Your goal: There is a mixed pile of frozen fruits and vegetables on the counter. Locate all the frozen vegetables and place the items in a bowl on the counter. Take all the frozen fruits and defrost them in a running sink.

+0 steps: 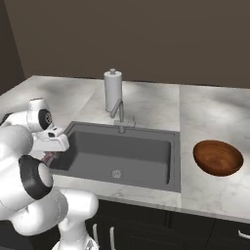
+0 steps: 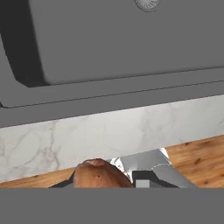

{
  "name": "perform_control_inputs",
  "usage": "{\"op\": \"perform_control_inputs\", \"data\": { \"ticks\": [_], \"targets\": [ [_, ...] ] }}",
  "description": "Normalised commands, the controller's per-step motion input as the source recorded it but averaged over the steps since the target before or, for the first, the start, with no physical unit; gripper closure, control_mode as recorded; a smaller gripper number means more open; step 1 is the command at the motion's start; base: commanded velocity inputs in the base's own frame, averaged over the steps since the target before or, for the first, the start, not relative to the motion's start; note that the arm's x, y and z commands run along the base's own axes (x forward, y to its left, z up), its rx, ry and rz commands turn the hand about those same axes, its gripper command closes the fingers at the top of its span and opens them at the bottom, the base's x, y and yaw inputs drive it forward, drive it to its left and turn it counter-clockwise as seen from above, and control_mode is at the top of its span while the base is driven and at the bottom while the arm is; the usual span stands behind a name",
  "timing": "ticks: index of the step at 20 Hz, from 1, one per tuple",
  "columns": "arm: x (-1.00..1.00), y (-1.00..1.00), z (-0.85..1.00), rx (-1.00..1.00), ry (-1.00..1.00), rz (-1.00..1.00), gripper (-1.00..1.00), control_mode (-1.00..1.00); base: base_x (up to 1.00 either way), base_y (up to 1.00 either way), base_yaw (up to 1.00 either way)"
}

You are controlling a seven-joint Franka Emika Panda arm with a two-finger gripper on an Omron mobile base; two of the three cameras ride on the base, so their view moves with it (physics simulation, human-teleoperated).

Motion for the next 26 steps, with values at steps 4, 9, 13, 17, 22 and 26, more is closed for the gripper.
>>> {"op": "perform_control_inputs", "data": {
  "ticks": [4,9,13,17,22,26],
  "targets": [
    [0.09,-0.88,0.14,0.04,0.05,0.02,1.0,-1.0,0.0,0.0,0.0],
    [0.05,-0.89,0.24,0.04,0.0,0.05,1.0,-1.0,0.0,0.0,0.0],
    [0.01,-0.85,0.14,0.05,0.01,0.04,1.0,-1.0,0.0,0.0,0.0],
    [-0.04,-0.76,0.06,0.03,0.0,0.02,1.0,-1.0,0.0,0.0,0.0],
    [-0.08,-0.63,0.0,0.0,0.0,0.0,1.0,-1.0,0.0,0.0,0.0],
    [-0.03,-0.72,0.04,0.0,0.0,0.0,1.0,-1.0,0.0,0.0,0.0]
  ]
}}
